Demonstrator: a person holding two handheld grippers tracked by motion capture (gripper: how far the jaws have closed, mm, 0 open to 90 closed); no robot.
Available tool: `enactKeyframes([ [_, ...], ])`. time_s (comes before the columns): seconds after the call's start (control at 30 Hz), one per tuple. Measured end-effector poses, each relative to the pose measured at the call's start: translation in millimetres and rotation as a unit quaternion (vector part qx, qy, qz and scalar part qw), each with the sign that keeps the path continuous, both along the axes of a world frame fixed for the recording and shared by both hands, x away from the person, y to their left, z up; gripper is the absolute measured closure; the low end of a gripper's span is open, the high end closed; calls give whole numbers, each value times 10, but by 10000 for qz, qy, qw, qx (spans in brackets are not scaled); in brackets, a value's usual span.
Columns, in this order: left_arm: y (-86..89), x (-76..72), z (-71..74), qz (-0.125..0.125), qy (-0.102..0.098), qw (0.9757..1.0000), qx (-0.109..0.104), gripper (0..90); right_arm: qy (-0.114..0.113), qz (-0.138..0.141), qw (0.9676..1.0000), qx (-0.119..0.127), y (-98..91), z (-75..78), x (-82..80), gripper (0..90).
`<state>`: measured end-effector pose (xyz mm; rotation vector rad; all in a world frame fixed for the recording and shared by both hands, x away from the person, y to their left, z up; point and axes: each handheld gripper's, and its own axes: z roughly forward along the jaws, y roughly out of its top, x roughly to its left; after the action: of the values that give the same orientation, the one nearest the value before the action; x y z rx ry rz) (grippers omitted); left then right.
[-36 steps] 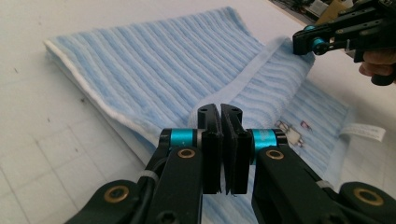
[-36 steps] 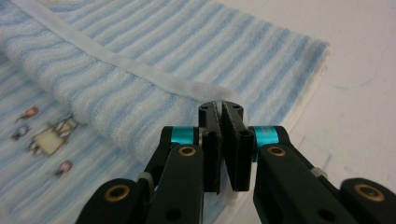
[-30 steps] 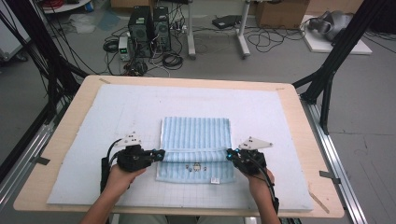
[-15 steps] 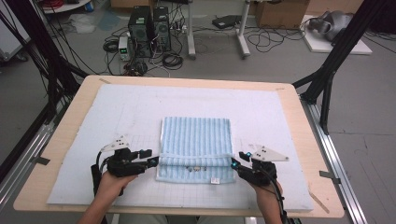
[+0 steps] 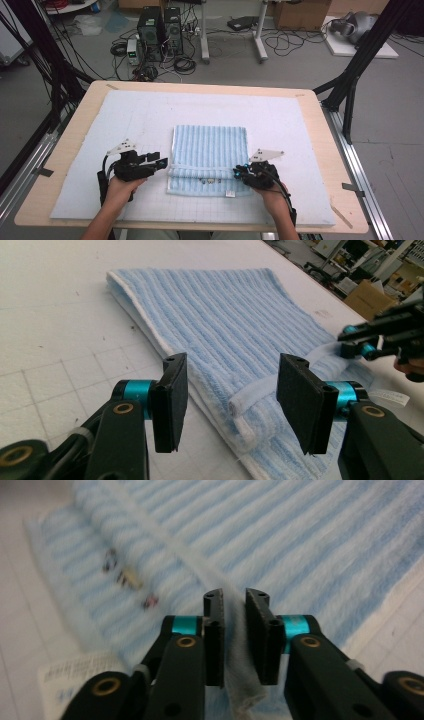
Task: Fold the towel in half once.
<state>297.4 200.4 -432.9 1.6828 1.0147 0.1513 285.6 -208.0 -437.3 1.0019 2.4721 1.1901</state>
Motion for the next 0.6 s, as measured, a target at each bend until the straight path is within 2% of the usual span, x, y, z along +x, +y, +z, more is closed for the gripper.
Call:
enactKeyframes([
  [0.13,-19,-12,2,-32,-12,10000,24,467,-197,201,9996,-71,-74,9,-214,818],
  [0.2,-35,-25,8,-61,-30,10000,54,467,-251,249,9994,-12,-119,16,-316,757],
  [0.3,-52,-45,18,-88,-48,9999,74,466,-255,403,9989,-19,-170,13,-447,722],
  [0.37,-54,-55,22,-95,-52,9999,71,466,-341,463,9983,43,-217,31,-520,681],
  [0.47,-63,-67,20,-93,-49,9999,44,466,-538,228,9979,282,-319,92,-575,625],
  [0.53,-75,-79,12,-122,-5,9999,100,466,-575,-65,9980,249,-361,103,-566,595],
  [0.6,-96,-99,-5,-114,32,9998,129,468,-547,-384,9977,102,-366,84,-535,578],
])
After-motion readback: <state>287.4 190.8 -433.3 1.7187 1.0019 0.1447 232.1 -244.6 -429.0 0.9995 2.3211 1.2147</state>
